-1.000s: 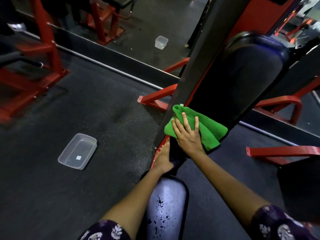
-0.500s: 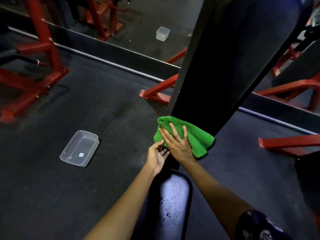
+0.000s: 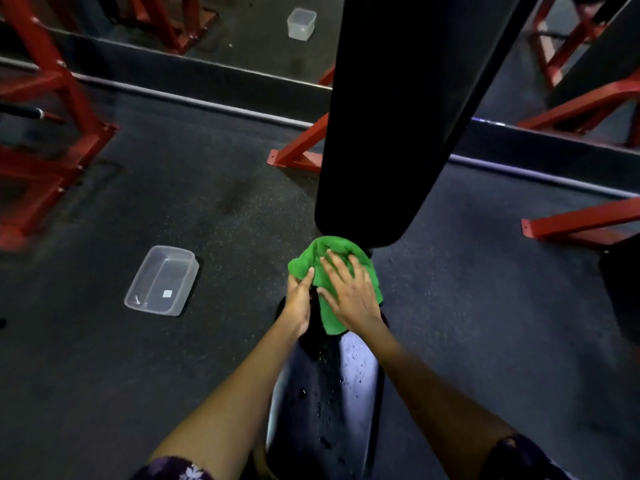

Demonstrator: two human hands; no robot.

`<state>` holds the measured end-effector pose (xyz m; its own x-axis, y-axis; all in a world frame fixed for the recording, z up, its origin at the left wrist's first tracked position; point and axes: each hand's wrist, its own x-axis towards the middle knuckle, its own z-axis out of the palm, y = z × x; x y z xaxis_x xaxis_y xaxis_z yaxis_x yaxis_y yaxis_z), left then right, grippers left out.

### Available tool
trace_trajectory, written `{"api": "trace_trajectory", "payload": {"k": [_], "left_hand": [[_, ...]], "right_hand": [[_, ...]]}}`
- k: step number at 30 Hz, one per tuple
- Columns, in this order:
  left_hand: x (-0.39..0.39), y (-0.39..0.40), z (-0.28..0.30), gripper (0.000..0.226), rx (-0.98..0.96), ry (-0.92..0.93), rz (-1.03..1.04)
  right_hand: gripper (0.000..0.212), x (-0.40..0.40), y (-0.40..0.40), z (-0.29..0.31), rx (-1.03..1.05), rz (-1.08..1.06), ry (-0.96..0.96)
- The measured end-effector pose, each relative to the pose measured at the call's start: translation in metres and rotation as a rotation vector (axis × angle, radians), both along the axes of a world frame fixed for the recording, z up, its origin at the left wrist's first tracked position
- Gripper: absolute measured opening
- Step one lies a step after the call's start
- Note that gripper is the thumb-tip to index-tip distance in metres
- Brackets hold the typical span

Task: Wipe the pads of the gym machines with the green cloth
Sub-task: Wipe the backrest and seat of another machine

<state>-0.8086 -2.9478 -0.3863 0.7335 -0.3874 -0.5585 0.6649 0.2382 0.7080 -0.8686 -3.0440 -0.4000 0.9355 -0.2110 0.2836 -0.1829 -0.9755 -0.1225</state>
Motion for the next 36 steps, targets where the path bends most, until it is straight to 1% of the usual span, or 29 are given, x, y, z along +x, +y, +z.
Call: {"api": "trace_trajectory", "payload": {"k": [3, 4, 6, 8, 9, 11, 12, 13, 14, 15, 17, 18, 20, 22, 24, 25, 27, 28, 30, 31, 33, 35, 36], "left_hand": [[-0.004, 0.010, -0.006, 0.032, 0.051, -0.011, -0.102], [-0.005, 0.012, -0.005, 0.033, 0.054, 0.013, -0.125], [-0.007, 0.018, -0.004, 0.033, 0.048, 0.090, -0.177], [-0.007, 0.025, -0.004, 0.034, 0.045, 0.167, -0.249], [-0.008, 0.029, -0.003, 0.035, 0.052, 0.191, -0.302], [-0.011, 0.038, -0.007, 0.040, 0.067, 0.198, -0.403], [-0.014, 0.042, -0.007, 0.042, 0.073, 0.186, -0.433], [-0.017, 0.049, -0.008, 0.044, 0.106, 0.142, -0.467], [-0.019, 0.053, -0.012, 0.045, 0.145, 0.115, -0.475], [-0.023, 0.062, -0.011, 0.045, 0.194, 0.097, -0.479], [-0.034, 0.076, -0.016, 0.048, 0.260, 0.146, -0.473], [-0.042, 0.085, -0.017, 0.054, 0.259, 0.193, -0.475], [-0.058, 0.097, -0.018, 0.061, 0.194, 0.300, -0.455], [-0.082, 0.113, -0.011, 0.050, 0.109, 0.378, -0.418], [-0.106, 0.130, -0.015, 0.050, 0.091, 0.372, -0.425], [-0.121, 0.140, -0.013, 0.052, 0.122, 0.330, -0.418], [-0.142, 0.151, -0.017, 0.048, 0.227, 0.189, -0.372], [-0.158, 0.158, -0.020, 0.050, 0.285, 0.108, -0.344], [-0.185, 0.167, -0.021, 0.063, 0.400, -0.051, -0.313], [-0.198, 0.170, -0.021, 0.058, 0.425, -0.092, -0.280], [-0.227, 0.176, -0.017, 0.036, 0.472, -0.154, -0.201], [-0.249, 0.183, -0.021, 0.034, 0.576, -0.245, -0.195], [-0.256, 0.184, -0.022, 0.035, 0.633, -0.286, -0.199]], "right_hand": [[0.057, -0.024, 0.007, -0.001, 0.510, -0.142, 0.010], [0.056, -0.029, 0.009, -0.002, 0.664, -0.235, -0.037], [0.057, -0.036, 0.015, -0.002, 0.954, -0.505, -0.116], [0.059, -0.040, 0.022, 0.005, 1.262, -0.734, -0.095], [0.057, -0.043, 0.025, 0.009, 1.484, -0.777, -0.074], [0.046, -0.057, 0.035, 0.015, 1.988, -0.707, -0.123], [0.043, -0.066, 0.040, 0.019, 2.140, -0.663, -0.152], [0.040, -0.074, 0.048, 0.020, 2.221, -0.630, -0.166], [0.035, -0.079, 0.053, 0.018, 2.204, -0.641, -0.150], [0.031, -0.085, 0.064, 0.018, 2.126, -0.656, -0.127], [0.030, -0.094, 0.078, 0.016, 1.967, -0.762, -0.109], [0.027, -0.099, 0.085, 0.016, 1.937, -0.826, -0.117], [0.021, -0.108, 0.095, 0.015, 1.920, -0.913, -0.143], [0.022, -0.120, 0.103, 0.017, 1.903, -0.956, -0.180], [0.023, -0.132, 0.110, 0.017, 1.864, -1.006, -0.195], [0.024, -0.142, 0.113, 0.021, 1.828, -1.023, -0.151], [0.032, -0.161, 0.115, 0.020, 1.793, -0.994, 0.000], [0.033, -0.175, 0.117, 0.023, 1.816, -0.932, 0.074], [0.027, -0.200, 0.120, 0.027, 1.882, -0.810, 0.143], [0.028, -0.211, 0.120, 0.027, 1.832, -0.759, 0.190], [0.042, -0.239, 0.122, 0.022, 1.633, -0.671, 0.300], [0.054, -0.261, 0.128, 0.012, 1.494, -0.609, 0.321], [0.056, -0.269, 0.131, 0.007, 1.423, -0.585, 0.297]]}}
